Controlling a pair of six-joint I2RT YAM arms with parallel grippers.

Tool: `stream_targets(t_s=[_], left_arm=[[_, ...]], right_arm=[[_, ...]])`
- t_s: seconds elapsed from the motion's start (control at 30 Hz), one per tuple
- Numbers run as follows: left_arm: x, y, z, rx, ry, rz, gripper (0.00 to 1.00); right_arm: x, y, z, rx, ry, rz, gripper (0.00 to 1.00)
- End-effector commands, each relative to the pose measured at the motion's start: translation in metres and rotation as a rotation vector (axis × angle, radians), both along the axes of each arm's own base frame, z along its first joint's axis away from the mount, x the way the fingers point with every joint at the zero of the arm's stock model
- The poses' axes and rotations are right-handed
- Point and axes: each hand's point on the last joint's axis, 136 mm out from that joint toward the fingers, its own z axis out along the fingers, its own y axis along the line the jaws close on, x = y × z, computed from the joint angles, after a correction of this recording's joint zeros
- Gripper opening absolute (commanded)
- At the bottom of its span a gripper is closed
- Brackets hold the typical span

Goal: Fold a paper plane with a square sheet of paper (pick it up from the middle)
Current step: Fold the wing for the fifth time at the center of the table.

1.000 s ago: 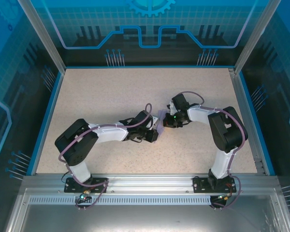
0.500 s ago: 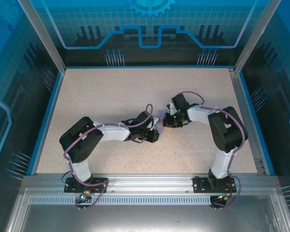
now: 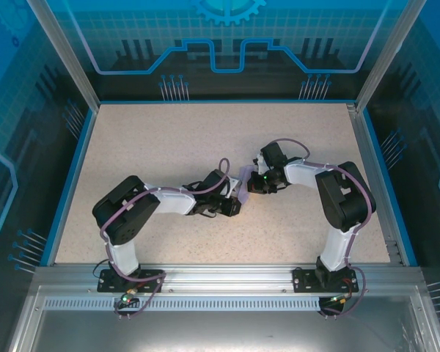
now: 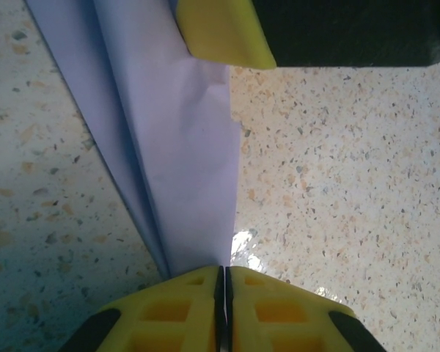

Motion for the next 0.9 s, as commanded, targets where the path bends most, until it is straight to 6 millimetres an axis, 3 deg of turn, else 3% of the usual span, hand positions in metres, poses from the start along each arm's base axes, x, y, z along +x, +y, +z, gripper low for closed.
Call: stream_targets(t_s=[0.0, 0.17, 0.33, 0.57, 0.67, 0.87], left_arm=[[-0.023, 0.014, -0.036, 0.056, 0.106, -0.009, 0.13], [-0.037, 0.033, -0.060, 0.126, 0.130, -0.006, 0.13], [-0.043, 0.049, -0.081, 0.194, 0.141, 0.015, 0.12], [-0.042, 0.059, -0.088, 0.230, 0.130, 0.046, 0.11], [-0.040, 0.059, -0.087, 0.235, 0.125, 0.046, 0.11], [-0.039, 0.057, -0.086, 0.233, 0.122, 0.044, 0.11]], right_arm=[[-0.022, -0.026, -0.036, -0.134, 0.094, -0.019, 0.05], [-0.016, -0.024, -0.019, -0.114, 0.055, -0.028, 0.10], [-0.004, -0.021, 0.012, -0.074, -0.021, -0.038, 0.22], [-0.008, -0.033, 0.054, -0.018, -0.097, -0.084, 0.29], [-0.021, -0.020, 0.067, 0.119, -0.097, -0.098, 0.26], [-0.036, 0.019, 0.068, 0.345, -0.086, -0.157, 0.17]])
